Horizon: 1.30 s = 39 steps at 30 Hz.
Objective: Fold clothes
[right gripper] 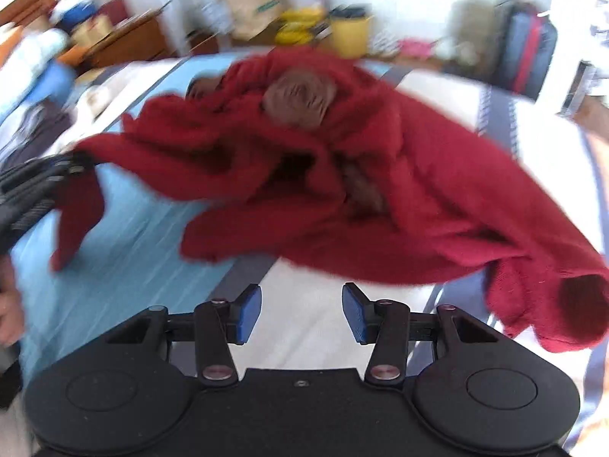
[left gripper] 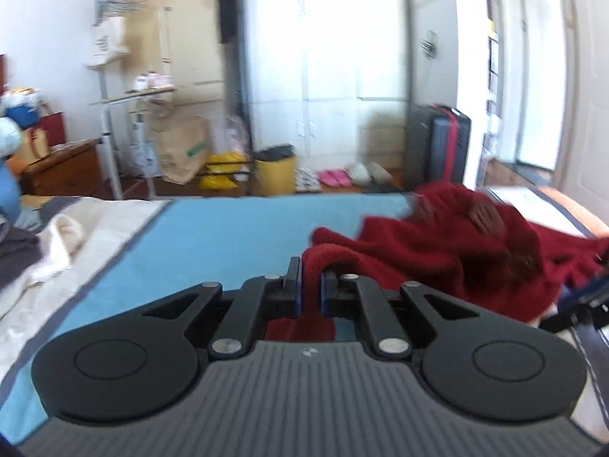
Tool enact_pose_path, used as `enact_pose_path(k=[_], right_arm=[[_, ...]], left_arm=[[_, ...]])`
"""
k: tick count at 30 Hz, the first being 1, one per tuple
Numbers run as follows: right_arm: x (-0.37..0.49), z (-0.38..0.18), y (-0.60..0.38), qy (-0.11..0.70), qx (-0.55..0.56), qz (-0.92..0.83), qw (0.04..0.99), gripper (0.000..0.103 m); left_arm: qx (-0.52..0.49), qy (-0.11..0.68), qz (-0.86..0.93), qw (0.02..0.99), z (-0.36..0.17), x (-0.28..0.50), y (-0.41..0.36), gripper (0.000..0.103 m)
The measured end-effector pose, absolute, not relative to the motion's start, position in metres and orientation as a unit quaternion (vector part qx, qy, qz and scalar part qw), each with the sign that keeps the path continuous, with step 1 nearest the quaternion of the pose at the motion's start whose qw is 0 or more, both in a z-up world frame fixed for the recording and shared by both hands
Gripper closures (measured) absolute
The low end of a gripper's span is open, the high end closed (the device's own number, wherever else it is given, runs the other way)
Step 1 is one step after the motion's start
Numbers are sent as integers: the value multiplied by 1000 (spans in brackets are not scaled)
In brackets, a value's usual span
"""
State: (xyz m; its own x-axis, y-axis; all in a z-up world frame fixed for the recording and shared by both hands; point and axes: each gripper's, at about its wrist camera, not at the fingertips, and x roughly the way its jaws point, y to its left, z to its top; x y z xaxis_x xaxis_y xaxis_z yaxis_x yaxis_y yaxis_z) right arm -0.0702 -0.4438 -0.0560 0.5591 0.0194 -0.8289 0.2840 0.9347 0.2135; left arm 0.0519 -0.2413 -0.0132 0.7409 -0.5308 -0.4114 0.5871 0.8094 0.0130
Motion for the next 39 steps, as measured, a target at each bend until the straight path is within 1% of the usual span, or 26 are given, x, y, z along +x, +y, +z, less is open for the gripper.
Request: enact_pose_path(k=[5,7,9,13,14,16,19,21,23,24,28,31,33,35,36,38,39], right_arm=[[-63,-60,-432,414,212,-90,881,48],[-63,-69,-435,426,219,-116,870,48],[-64,-79,-439,438,225,-141,859,48],[-65,-97,-445,461,237,-192,834,48],[-66,-94,-440,468,225,-198,831,48],[-71,-87,-433,458,231,-177,840,48],[-74,-80,-424,447,213,-171,852,47],[-75,-76,-419,440,198,-168,860,42],[-70,-80,-407,456,138,-179,861,42],[-69,-80,-405,453,131,-173,864,42],[-65,-76,-406,431,149,-128,881,42],[-53,-77,-415,418,240,-79,872,38],[-39,-79,-427,424,331,-60,841,32],[-21,-77,-429,435,318,-66,840,30],[-12,-76,-429,441,310,-70,839,27],[8,-79,-424,453,258,-103,847,24],[14,-83,-424,455,251,-107,847,24]], left_arm=[[6,252,-277,927,-23,80,-214,95],[10,254,-272,928,-27,85,-212,95],[24,238,-254,937,-28,86,-211,95],[50,128,-169,976,-5,85,-199,95],[41,125,-162,978,1,90,-192,95],[19,134,-148,980,8,104,-176,95],[4,173,-118,978,-3,127,-161,95],[-1,174,-126,977,-2,124,-157,95],[-7,174,-133,976,-1,120,-153,95],[-10,175,-137,975,0,119,-151,95],[-21,176,-151,973,2,112,-143,95],[-29,177,-162,970,4,107,-138,95],[-30,176,-169,969,6,105,-136,95],[-28,175,-175,969,8,104,-137,95],[-28,174,-175,969,8,104,-137,95],[-31,174,-176,968,7,106,-137,95],[-30,175,-176,968,6,107,-136,95]])
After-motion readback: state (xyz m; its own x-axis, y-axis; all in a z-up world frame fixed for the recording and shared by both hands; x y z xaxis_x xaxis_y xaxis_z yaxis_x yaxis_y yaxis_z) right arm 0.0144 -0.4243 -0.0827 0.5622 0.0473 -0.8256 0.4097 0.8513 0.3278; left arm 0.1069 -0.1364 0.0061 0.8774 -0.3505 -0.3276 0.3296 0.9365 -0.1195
